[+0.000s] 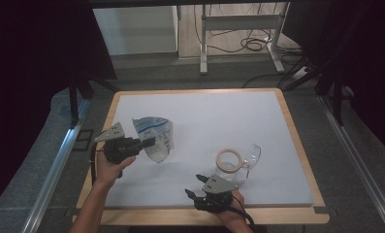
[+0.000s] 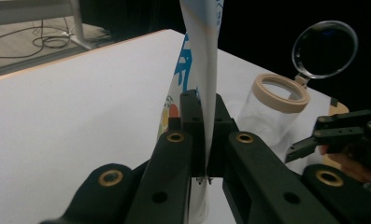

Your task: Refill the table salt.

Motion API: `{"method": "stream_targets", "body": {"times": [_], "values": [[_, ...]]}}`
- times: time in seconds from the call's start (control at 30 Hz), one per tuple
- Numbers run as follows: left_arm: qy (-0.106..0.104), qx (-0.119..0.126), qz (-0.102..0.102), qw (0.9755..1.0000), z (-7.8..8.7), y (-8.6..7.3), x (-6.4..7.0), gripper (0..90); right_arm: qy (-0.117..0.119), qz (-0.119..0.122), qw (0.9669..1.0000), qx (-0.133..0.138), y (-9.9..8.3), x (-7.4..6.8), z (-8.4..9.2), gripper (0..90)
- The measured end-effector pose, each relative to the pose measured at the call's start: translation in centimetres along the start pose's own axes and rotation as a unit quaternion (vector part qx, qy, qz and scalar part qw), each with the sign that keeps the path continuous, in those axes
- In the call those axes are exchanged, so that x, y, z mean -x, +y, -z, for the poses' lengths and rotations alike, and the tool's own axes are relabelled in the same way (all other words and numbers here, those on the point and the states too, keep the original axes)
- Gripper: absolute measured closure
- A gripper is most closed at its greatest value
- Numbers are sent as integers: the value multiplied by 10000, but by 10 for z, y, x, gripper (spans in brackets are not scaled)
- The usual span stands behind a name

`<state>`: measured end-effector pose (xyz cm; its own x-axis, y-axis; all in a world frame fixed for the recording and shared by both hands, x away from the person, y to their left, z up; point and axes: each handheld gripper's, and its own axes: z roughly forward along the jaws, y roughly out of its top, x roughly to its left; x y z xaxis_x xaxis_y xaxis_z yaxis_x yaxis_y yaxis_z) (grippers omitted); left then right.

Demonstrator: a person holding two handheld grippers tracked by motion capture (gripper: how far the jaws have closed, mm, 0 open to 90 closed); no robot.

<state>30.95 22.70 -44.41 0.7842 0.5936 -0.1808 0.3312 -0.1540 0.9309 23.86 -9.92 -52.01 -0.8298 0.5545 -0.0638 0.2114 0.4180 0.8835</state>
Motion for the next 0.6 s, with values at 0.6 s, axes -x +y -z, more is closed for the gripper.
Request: {"method": "stream_targets", "body": {"times": [0.6], "values": [[-273,-131,-30,9995,-10,-1,17,897,-110,-50,9999,-43,2,0,-2,413]]}}
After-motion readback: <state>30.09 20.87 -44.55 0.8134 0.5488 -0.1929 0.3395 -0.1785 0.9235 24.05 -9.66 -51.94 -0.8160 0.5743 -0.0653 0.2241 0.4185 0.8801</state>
